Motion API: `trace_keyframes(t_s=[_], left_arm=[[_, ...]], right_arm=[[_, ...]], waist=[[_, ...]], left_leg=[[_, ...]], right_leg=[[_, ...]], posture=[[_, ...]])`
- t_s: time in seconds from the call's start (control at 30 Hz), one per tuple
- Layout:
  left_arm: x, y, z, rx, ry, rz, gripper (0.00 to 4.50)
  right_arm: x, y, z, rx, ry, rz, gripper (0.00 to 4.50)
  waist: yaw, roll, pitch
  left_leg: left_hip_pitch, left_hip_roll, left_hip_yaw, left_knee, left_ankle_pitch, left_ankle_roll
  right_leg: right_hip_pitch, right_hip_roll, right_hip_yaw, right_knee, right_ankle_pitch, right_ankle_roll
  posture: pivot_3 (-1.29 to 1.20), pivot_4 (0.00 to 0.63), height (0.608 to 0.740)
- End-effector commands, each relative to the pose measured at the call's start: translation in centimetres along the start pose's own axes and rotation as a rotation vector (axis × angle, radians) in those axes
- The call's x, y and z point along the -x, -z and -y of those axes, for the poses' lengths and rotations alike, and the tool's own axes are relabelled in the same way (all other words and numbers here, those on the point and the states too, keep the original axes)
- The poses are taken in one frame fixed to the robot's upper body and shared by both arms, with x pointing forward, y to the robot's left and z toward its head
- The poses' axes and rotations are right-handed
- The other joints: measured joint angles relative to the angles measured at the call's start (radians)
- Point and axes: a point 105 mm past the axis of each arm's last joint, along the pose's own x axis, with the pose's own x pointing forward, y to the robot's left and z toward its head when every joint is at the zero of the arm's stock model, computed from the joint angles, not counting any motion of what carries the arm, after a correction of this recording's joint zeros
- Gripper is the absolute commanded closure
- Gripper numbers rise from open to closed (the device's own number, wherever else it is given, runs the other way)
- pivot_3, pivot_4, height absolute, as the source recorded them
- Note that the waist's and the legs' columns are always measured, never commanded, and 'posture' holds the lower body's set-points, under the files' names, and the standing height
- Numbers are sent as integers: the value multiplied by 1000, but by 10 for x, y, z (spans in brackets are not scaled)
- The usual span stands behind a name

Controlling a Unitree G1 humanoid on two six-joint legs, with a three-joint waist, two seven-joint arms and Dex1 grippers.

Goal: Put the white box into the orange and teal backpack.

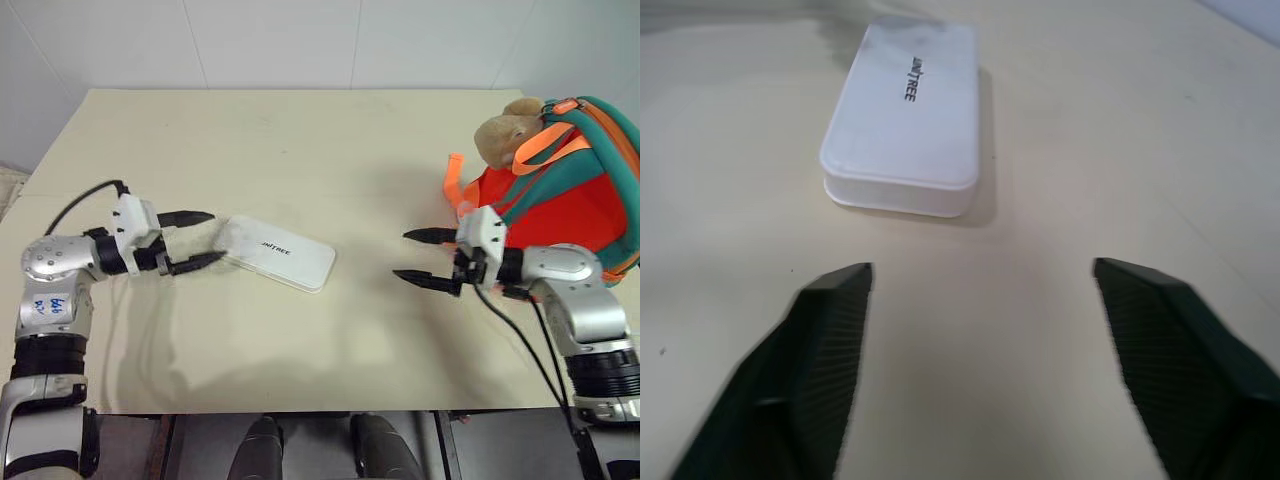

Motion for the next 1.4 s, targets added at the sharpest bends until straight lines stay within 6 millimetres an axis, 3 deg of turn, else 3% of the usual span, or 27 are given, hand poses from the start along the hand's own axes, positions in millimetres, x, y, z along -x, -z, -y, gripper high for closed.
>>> trace_keyframes(t_s=[0.03,0.27,0.47,0.67,0.9,1.07,1.23,1.4], left_arm=[[8,2,-13,-48,-58,-23,2274],[-1,20,-33,-37,-140,-104,4427],[-13,42,-46,72,-282,-131,4470],[-33,70,-29,132,-279,-206,4470],[-47,72,-10,169,-193,-156,4470],[-40,76,-3,177,-177,-168,4470],[-29,81,-2,180,-189,-189,4470],[-24,83,0,185,-192,-202,4470]], right_arm=[[-14,-4,-5,39,28,1,2254],[-53,-3,-16,2,43,27,4500],[-80,0,-16,-51,101,38,4500],[-95,3,-21,-72,111,27,4500],[-97,4,-33,-95,59,16,4500],[-89,0,-34,-91,53,15,4500],[-67,-13,-32,-78,49,29,4500],[-45,0,-28,-99,79,-38,4500]], waist=[[0,0,0],[4,0,0],[3,0,0],[0,-1,0],[-1,-1,0],[-1,-1,0],[3,-1,-1],[4,-1,-1]], left_leg=[[0,0,0,0,0,0],[-1,0,0,0,1,0],[-1,0,-1,0,2,0],[-3,0,-1,0,2,0],[-4,0,-1,0,3,-1],[-3,0,-1,0,4,-1],[-3,0,-1,0,4,-1],[-3,0,-1,0,4,-1]], right_leg=[[0,0,0,0,0,0],[-2,0,0,3,0,0],[-3,1,0,6,0,0],[-7,1,0,8,0,0],[-9,1,0,12,0,0],[-9,1,0,13,0,-1],[-9,1,0,13,0,-1],[-9,1,0,13,0,-1]], posture=[[0,150,740],[0,150,740],[0,150,740],[0,150,740],[0,150,740],[0,150,740],[0,150,740],[0,150,740]])
